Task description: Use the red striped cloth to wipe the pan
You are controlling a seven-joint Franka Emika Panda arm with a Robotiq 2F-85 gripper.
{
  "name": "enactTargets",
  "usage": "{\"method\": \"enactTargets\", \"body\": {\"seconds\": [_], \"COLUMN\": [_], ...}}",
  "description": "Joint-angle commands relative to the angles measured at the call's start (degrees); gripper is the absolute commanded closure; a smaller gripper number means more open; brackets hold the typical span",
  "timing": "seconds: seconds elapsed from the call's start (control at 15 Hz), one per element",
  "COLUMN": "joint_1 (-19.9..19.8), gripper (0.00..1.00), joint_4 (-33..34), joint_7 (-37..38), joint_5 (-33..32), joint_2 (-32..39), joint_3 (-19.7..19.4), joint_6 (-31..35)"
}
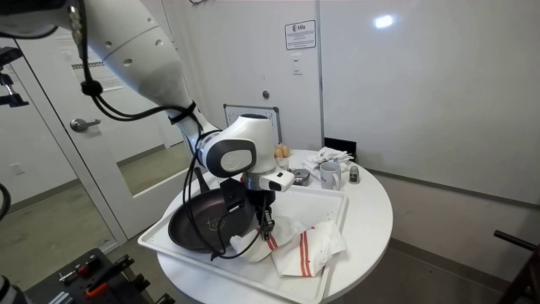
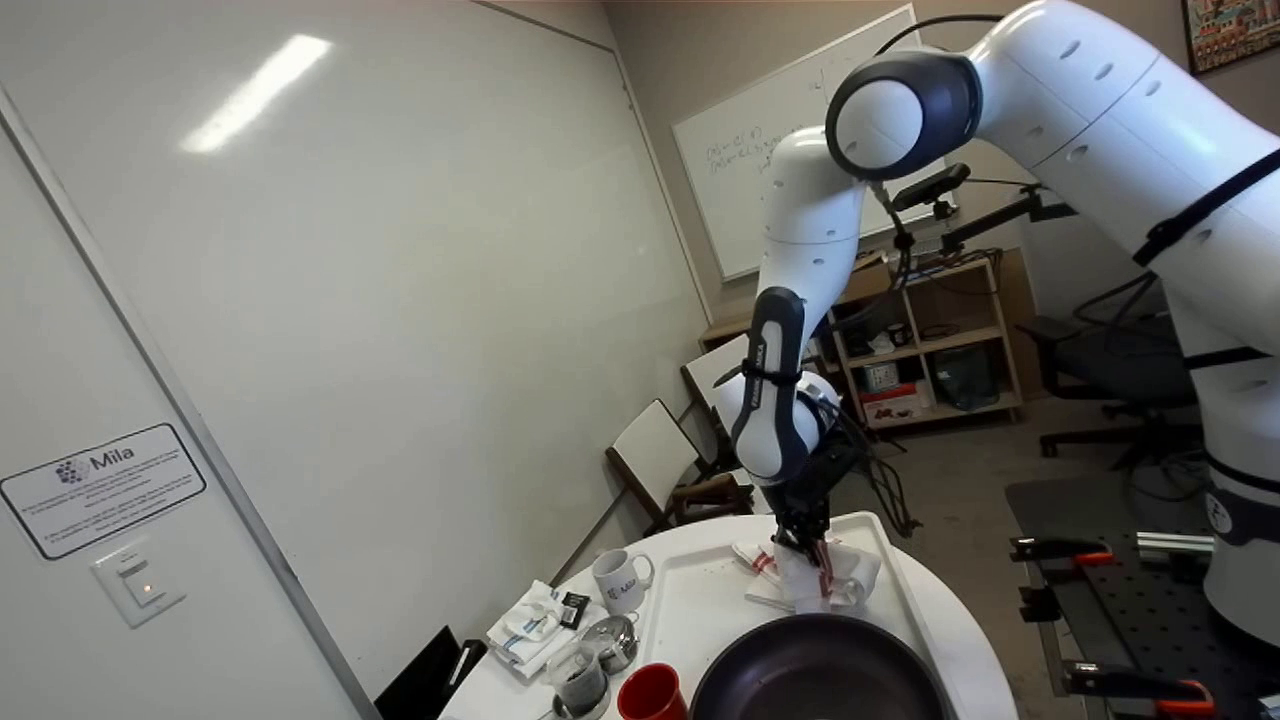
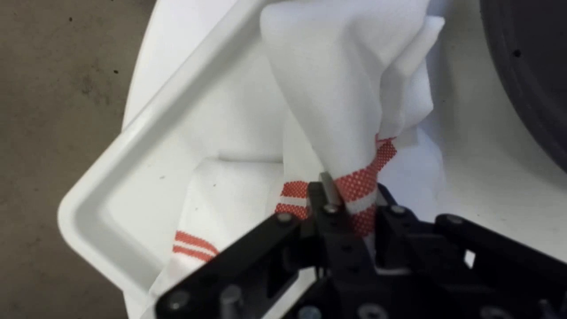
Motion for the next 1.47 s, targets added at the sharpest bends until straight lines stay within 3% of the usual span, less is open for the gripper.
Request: {"method": "enactTargets", "body": {"seconds": [0.0, 0.33, 0.73, 1.0, 1.27, 1.4], "joint_1": [4.93, 10.71, 12.87, 13.82, 16.96, 16.70], "gripper": [0.96, 0.96, 0.96, 0.96, 0.96, 0.96], "joint_4": [-11.64, -16.89, -15.74, -13.57, -10.93, -9.04], "joint_7": [2.28, 8.52, 16.69, 18.79, 18.44, 18.01], "joint_5": [-6.34, -19.87, -32.97, -35.77, -34.87, -34.43], "joint_2": [-12.38, -21.29, -25.30, -23.91, -20.61, -18.20], "joint_3": [-4.69, -8.18, -2.77, 2.21, 3.84, 5.92], "joint_6": [5.79, 9.98, 7.85, 6.26, 4.61, 3.43]}}
